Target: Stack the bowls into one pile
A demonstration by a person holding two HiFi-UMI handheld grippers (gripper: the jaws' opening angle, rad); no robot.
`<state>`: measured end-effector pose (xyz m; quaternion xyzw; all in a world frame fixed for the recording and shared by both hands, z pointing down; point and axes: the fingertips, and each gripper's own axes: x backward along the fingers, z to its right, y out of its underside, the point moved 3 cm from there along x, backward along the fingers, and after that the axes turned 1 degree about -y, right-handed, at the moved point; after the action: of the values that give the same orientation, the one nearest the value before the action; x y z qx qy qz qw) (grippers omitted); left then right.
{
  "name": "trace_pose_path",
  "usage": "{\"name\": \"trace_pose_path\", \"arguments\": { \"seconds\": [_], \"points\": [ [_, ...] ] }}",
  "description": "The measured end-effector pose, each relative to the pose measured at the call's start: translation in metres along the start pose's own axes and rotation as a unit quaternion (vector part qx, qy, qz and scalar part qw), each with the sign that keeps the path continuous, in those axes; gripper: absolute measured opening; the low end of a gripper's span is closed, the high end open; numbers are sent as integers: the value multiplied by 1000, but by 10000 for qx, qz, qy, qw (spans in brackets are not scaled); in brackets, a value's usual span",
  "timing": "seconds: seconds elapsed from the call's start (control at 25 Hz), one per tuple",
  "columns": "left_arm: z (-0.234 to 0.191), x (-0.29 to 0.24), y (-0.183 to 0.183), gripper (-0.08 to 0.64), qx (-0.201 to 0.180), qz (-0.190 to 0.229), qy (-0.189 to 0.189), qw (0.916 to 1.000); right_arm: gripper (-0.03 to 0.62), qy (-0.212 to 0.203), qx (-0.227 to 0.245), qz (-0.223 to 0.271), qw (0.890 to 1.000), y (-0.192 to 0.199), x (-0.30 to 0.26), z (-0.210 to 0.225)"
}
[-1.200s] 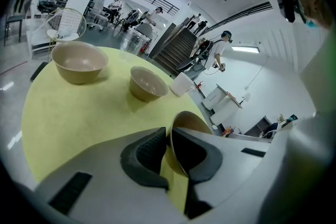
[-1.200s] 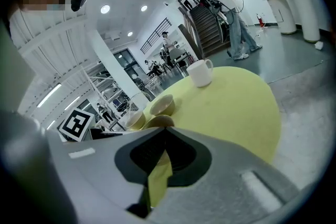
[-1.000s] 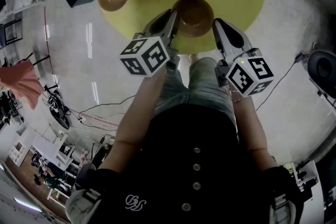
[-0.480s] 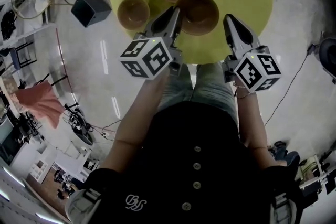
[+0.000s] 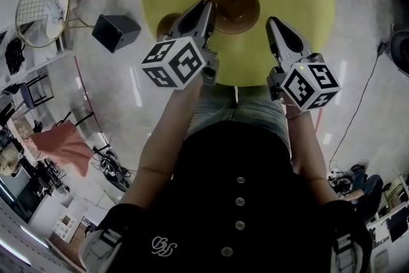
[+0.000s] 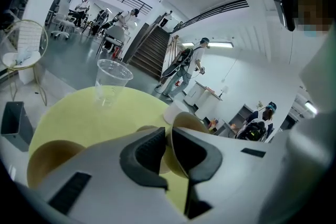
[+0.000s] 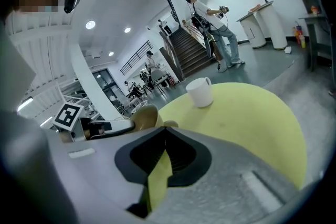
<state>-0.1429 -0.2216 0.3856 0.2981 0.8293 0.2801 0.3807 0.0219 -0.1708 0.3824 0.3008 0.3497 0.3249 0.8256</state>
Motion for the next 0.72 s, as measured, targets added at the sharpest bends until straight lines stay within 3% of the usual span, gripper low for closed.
{"name": "trace_pose_path", "arguments": {
  "seconds": [0.44, 0.72],
  "points": [
    [-26, -22, -13, 43, -83, -211, -64, 9997, 3, 324, -201, 133, 9992, -1, -10, 1],
    [-30, -36, -1, 43, -147, -376, -167, 9990, 3, 410, -298, 159, 9986, 3, -9, 9]
  ]
}}
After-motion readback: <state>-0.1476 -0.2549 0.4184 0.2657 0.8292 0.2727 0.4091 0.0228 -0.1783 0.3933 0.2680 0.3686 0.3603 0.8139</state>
